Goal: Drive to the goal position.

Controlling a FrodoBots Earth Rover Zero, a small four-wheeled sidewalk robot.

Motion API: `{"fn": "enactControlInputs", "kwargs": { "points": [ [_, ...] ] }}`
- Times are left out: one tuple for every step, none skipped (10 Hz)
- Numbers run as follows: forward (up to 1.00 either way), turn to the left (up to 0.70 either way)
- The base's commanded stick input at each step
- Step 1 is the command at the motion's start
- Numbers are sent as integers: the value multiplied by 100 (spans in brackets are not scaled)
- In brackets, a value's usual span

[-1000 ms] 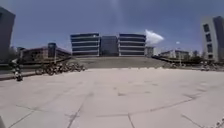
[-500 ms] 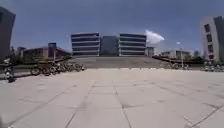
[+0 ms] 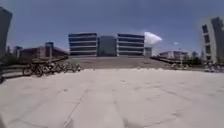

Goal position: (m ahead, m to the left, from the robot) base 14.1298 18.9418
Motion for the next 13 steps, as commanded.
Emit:
{"fn": "enactControlInputs", "kwargs": {
  "points": [
    [100, -20],
    [100, -11],
    [100, -3],
    [100, 0],
    [100, 0],
    [100, 0],
    [100, 0],
    [100, 0],
    [100, 0],
    [100, 0],
    [100, 0],
    [100, 0],
    [100, 0]
  ]
}}
